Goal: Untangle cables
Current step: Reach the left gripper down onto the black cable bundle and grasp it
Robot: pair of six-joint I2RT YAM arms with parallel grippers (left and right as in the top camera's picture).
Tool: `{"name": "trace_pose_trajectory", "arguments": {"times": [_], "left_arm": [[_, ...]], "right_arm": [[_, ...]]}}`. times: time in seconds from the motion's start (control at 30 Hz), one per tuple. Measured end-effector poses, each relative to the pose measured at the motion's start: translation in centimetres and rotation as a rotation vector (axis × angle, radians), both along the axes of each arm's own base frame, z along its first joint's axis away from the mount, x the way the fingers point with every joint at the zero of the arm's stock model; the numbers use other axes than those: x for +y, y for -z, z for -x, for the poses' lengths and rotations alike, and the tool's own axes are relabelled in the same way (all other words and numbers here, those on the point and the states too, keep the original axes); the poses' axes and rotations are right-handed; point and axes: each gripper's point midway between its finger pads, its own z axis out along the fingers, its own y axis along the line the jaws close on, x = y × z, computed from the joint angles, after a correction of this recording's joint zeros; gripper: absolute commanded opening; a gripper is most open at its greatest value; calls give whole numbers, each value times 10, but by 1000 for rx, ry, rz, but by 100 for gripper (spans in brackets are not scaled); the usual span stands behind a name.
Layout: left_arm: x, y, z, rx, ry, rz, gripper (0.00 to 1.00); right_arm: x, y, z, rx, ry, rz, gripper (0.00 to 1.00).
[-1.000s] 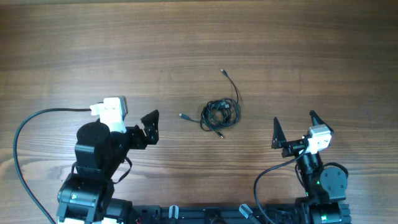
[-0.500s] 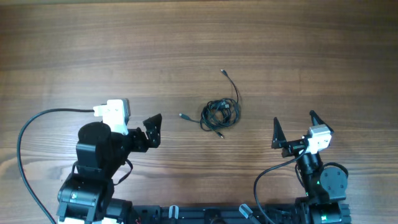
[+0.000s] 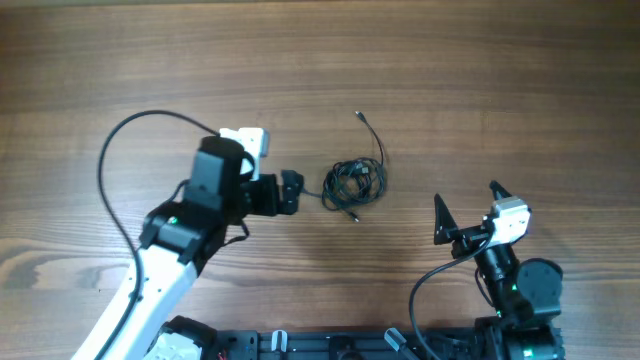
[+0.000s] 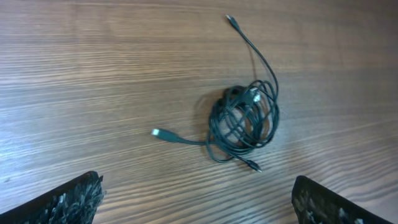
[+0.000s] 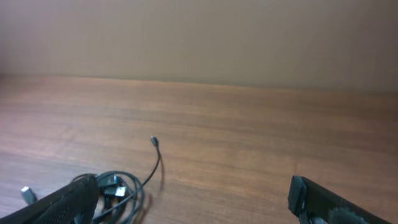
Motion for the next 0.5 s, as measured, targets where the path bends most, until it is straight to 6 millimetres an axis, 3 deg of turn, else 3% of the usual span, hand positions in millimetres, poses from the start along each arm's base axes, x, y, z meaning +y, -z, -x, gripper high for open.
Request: {"name": "trace_pose_trajectory", "arguments": {"times": [0.1,0.27,0.4,0.5], "left_arm": [[-14,5,-3,39,-15,-28,100],[-7,5,-8,88,-95,-104,100],[8,14,2,147,-135,-176,100],[5,13,2,148,-127,-161,100]], "right_arm": [[0,-20,-4,56,7,-41,100],[3,-12,-14,380,8,-20,100],[11,-3,-16,656,-41,9,100],[21,2,-16,732,-81,-30,100]]}}
